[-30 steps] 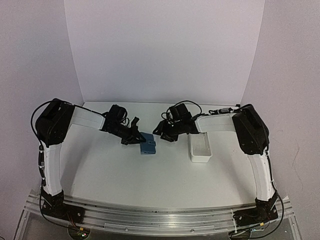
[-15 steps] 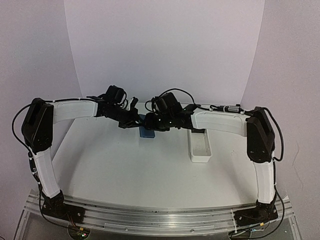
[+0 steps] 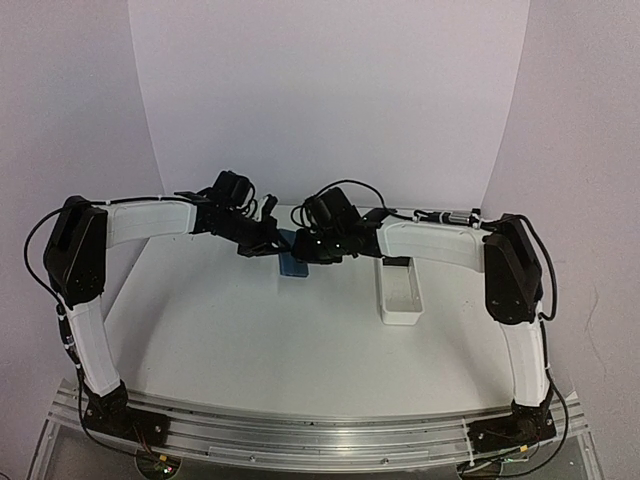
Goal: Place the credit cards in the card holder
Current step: Open the card holder at the center of the board.
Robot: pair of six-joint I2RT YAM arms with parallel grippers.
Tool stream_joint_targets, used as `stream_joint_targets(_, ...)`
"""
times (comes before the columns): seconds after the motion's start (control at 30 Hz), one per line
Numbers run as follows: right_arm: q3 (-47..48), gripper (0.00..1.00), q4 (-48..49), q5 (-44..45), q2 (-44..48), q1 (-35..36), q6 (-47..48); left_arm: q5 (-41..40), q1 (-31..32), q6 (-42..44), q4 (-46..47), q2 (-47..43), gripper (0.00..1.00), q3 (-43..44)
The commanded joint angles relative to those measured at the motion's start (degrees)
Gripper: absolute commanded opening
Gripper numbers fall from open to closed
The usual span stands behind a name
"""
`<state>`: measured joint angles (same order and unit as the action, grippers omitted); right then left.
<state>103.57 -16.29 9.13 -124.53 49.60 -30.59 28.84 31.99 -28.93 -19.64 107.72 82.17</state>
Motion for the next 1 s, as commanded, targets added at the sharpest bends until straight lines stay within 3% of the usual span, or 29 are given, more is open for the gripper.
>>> stream_joint_targets(0.0,2.08,0.31,0.74,1.24,-1.79,0.10,0.78,2.98,1.33,0.32,1.10,-2.25,0.00,2.77)
stream_joint_targets(0.13,1.88,0.23,0.36,0.93,-2.33,0.07,0.54,3.15,1.32,0.35,1.54,-2.56,0.00,2.58)
stream_joint_targets(0.27,1.95,0.01,-0.71,3.35,-2.68,0.10,0.54,3.39,1.41,0.63,1.99,-2.99,0.00,2.12)
stream_joint_targets(0.3,1.67,0.00,-1.08,4.79,-2.64,0.07,0.73,3.43,1.41,0.75,1.82,-3.11,0.00,2.04)
stream_joint_targets(0.53,-1.00,0.00,-1.88,7.73,-0.96,-0.76,3.46,2.71,1.34,4.26,0.16,-4.38,0.00,1.24)
stream_joint_targets(0.73,-7.91,0.00,-1.68,8.68,4.26,-4.72,3.37,2.61,-0.69,12.42,-1.70,-8.00,0.00,-0.93)
stream_joint_targets(0.9,-7.30,0.00,0.07,-3.77,6.54,-5.30,11.65,7.53,-1.13,19.32,3.70,-12.45,0.00,-6.56)
stream_joint_targets(0.97,-8.70,0.23,0.72,-8.26,9.42,-5.44,16.26,10.34,-1.90,22.52,6.52,-14.35,0.00,-8.85)
